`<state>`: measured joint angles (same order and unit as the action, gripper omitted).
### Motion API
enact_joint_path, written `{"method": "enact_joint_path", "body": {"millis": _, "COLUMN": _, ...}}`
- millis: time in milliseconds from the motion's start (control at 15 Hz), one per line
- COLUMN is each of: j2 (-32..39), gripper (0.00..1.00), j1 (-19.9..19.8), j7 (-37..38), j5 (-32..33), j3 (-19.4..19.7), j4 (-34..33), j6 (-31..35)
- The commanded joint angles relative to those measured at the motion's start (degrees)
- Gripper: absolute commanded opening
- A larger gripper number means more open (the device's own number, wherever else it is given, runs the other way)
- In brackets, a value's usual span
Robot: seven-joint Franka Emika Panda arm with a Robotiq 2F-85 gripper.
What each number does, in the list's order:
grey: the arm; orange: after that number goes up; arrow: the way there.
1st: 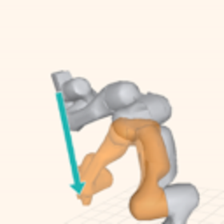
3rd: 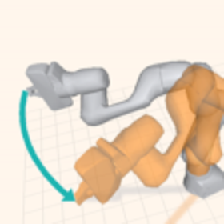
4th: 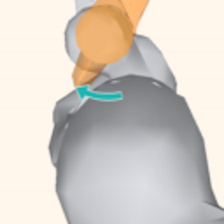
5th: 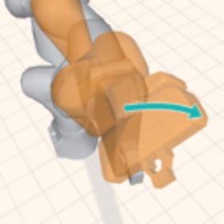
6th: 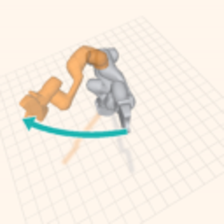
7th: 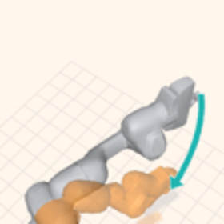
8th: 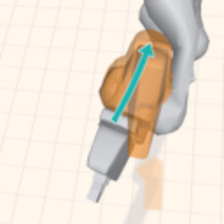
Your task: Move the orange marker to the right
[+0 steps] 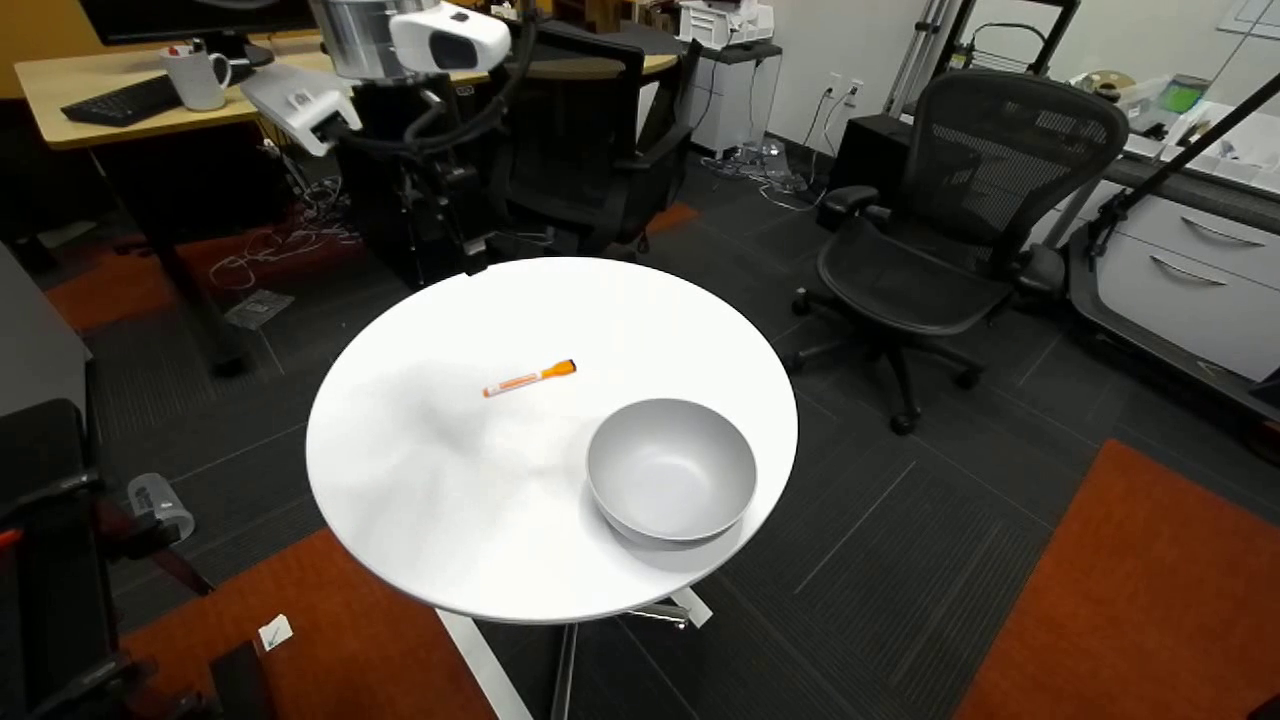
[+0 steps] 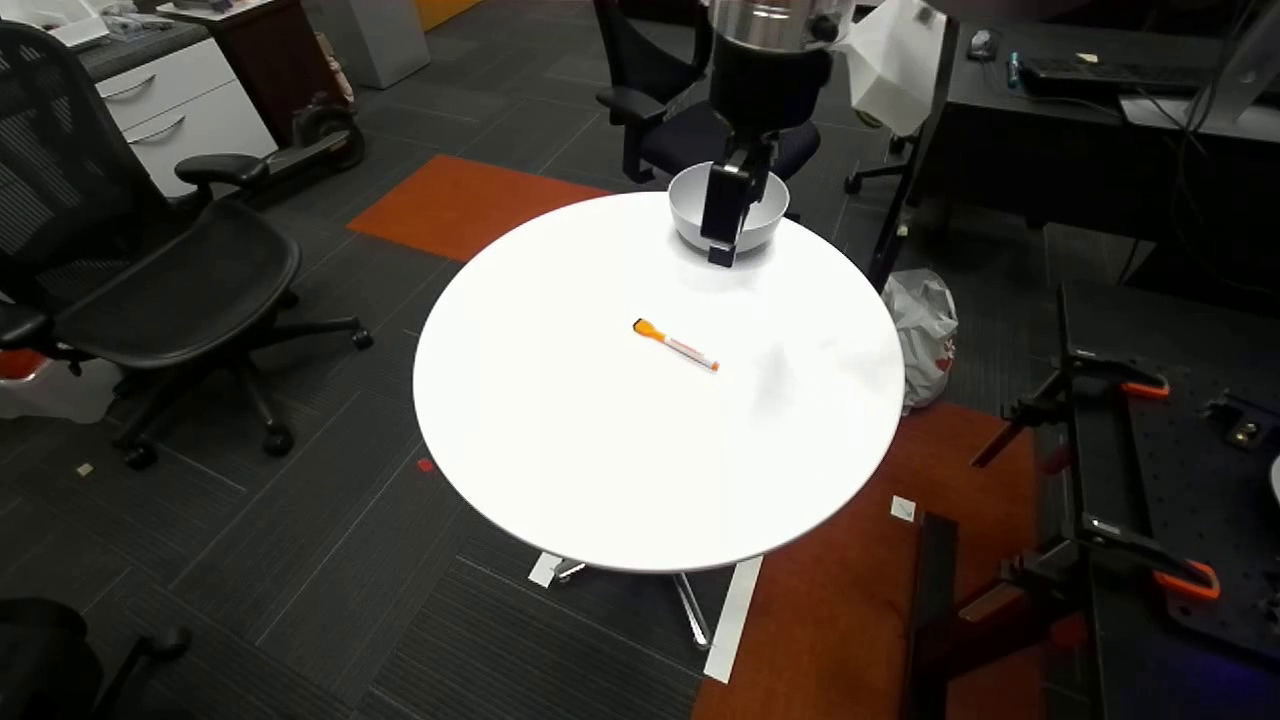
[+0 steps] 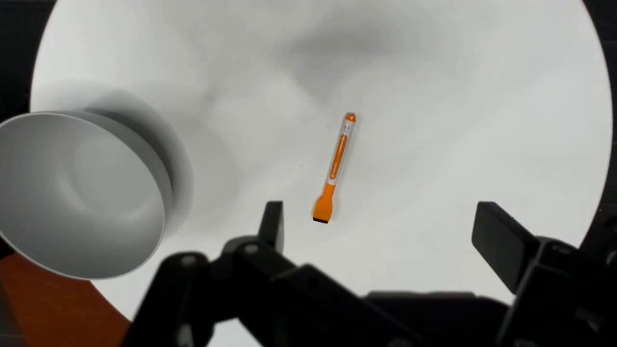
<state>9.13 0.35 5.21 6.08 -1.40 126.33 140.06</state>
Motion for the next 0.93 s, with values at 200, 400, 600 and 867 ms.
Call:
{"method": "enact_joint_path", "body": {"millis": 200, "j2": 12.9, "gripper": 1.00, "j1": 0.3, "j7": 0.5, "j5": -3.4, "j3": 1.1, "j4": -11.2, "j6": -0.3}}
{"method": "enact_joint_path", "body": {"millis": 400, "j2": 17.2, "gripper": 1.00, "j1": -0.1, "j7": 0.2, "j5": -5.2, "j3": 1.1, "j4": -14.4, "j6": 0.0}}
{"method": "enact_joint_path", "body": {"millis": 600, "j2": 21.2, "gripper": 1.00, "j1": -0.6, "j7": -0.2, "j5": -7.4, "j3": 1.1, "j4": -17.8, "j6": -0.5}}
{"method": "enact_joint_path", "body": {"millis": 867, "j2": 25.8, "gripper": 1.00, "j1": -1.6, "j7": -0.2, "j5": -9.5, "j3": 1.0, "j4": -21.7, "j6": -1.4}}
